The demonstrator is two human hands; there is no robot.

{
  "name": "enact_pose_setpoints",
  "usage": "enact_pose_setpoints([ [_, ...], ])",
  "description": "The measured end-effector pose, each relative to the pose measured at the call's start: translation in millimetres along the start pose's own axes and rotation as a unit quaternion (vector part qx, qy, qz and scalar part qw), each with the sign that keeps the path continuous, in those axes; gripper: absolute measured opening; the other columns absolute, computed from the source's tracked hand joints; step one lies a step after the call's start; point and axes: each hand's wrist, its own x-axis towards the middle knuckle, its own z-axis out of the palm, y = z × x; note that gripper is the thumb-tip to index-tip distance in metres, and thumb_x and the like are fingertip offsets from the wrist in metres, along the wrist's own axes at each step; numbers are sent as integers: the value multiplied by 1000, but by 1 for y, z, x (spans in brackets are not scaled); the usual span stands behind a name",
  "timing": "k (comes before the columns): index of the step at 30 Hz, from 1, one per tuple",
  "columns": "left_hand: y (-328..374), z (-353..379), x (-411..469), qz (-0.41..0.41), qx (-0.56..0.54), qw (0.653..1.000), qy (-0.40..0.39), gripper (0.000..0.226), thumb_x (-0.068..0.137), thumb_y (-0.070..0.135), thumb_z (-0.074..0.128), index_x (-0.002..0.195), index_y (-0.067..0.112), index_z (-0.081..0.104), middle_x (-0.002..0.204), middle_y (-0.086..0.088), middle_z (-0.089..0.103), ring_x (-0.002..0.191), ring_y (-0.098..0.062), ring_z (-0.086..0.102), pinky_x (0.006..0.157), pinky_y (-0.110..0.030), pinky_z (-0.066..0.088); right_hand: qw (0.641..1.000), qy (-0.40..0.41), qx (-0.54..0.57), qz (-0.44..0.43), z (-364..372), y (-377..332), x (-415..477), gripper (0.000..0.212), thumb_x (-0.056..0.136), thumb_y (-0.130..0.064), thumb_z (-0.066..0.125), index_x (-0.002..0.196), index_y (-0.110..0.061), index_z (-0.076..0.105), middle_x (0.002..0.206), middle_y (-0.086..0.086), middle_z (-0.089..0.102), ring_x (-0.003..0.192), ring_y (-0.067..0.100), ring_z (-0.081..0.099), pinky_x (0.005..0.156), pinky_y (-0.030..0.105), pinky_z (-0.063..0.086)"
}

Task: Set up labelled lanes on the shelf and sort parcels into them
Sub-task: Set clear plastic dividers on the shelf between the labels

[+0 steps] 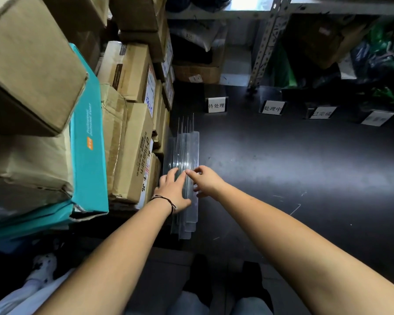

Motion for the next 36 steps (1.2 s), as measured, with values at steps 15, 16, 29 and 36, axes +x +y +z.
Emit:
enact_pose_setpoints([
  [15,-2,3,0,28,33,999,21,80,92,51,56,158,30,13,165,1,-4,150,-27,3,116,-47,24,997,58,-57,14,-12,13,11,38,71,-33,38,102,-17,52,101,13,67,90,37,70,83,57,59],
  [16,0,2,0,30,37,998,30,79,93,51,56,157,29,16,165,1,-2,150,-28,3,117,-48,23,996,59,-67,16,-14,15,13,39,71,-32,39,105,-18,51,104,12,67,92,36,70,84,56,59],
  [29,81,-14,-27,118,-173,977,-48,92,72,68,64,150,29,35,152,-1,41,134,-19,46,112,-36,40,990,134,-44,-5,-73,-2,-71,8,89,-12,46,82,-13,50,95,20,71,82,40,72,73,51,61],
  [36,196,-18,-42,181,-197,961,-67,62,82,31,70,135,27,39,117,-17,64,98,-32,66,76,-42,54,975,209,-76,-26,-154,16,-140,19,89,-25,49,103,-13,52,105,13,67,97,34,64,85,43,55],
])
